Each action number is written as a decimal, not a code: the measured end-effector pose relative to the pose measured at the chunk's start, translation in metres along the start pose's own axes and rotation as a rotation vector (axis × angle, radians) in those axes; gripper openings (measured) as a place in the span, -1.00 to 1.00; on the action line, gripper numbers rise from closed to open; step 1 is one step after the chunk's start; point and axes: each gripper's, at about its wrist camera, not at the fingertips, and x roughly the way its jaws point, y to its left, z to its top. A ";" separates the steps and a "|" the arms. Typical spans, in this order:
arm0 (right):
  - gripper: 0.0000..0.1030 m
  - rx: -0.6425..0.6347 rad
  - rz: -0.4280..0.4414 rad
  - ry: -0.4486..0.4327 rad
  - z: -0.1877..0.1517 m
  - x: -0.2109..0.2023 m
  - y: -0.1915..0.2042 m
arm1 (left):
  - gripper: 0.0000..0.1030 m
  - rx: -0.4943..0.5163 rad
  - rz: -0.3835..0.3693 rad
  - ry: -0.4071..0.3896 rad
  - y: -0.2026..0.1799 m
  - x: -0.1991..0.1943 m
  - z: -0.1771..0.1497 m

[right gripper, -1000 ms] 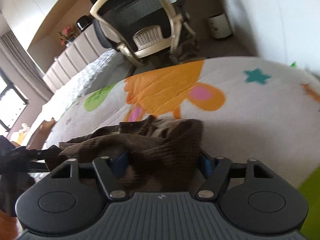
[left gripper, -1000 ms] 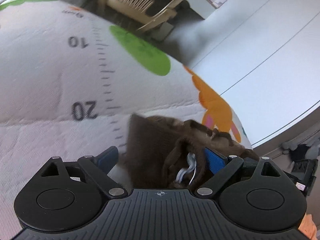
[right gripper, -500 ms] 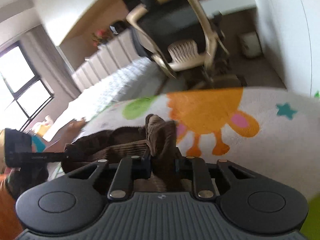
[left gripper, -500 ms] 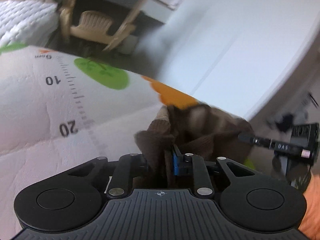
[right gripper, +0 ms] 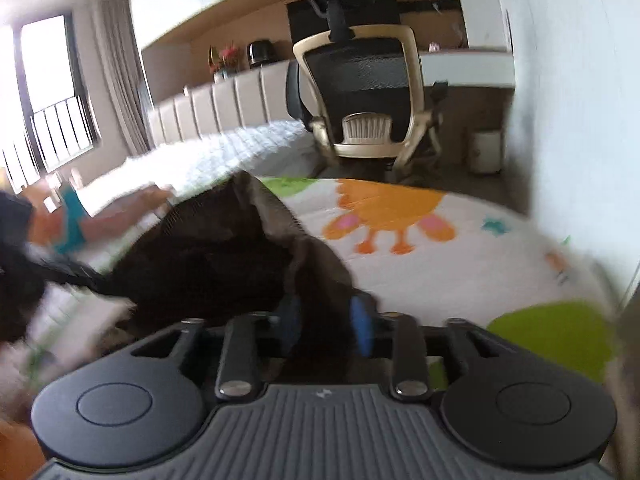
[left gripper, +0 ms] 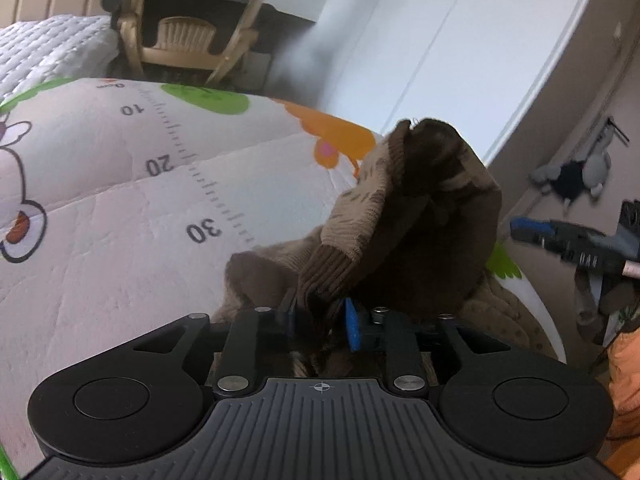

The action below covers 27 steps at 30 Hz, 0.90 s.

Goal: Fold clothes

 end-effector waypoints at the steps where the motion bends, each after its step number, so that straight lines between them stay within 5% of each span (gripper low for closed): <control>1: -0.10 -0.035 -0.013 0.019 -0.003 0.004 0.004 | -0.38 -0.017 0.004 -0.006 0.004 0.001 0.003; 6: 0.01 -0.172 -0.049 0.110 -0.015 0.036 0.022 | -0.04 -0.101 0.021 -0.035 0.022 0.004 0.016; 10: 0.01 -0.181 0.021 0.115 0.011 0.084 0.034 | 0.16 -0.155 0.036 -0.072 0.034 0.010 0.034; 13: 0.02 -0.037 0.013 0.048 0.057 0.122 0.022 | 0.43 -0.160 0.056 -0.102 0.040 0.011 0.048; 15: 0.04 0.039 -0.067 0.007 0.081 0.140 0.008 | 0.54 -0.140 0.064 -0.111 0.039 0.007 0.053; 19: 0.21 0.126 -0.140 -0.028 0.096 0.154 -0.014 | 0.82 0.000 0.031 -0.096 0.019 0.000 0.048; 24: 0.30 0.183 -0.151 0.001 0.068 0.149 -0.038 | 0.82 0.250 -0.026 0.027 -0.035 0.022 0.017; 27: 0.30 0.219 -0.161 0.033 0.053 0.149 -0.052 | 0.61 0.423 0.004 0.101 -0.069 0.038 -0.008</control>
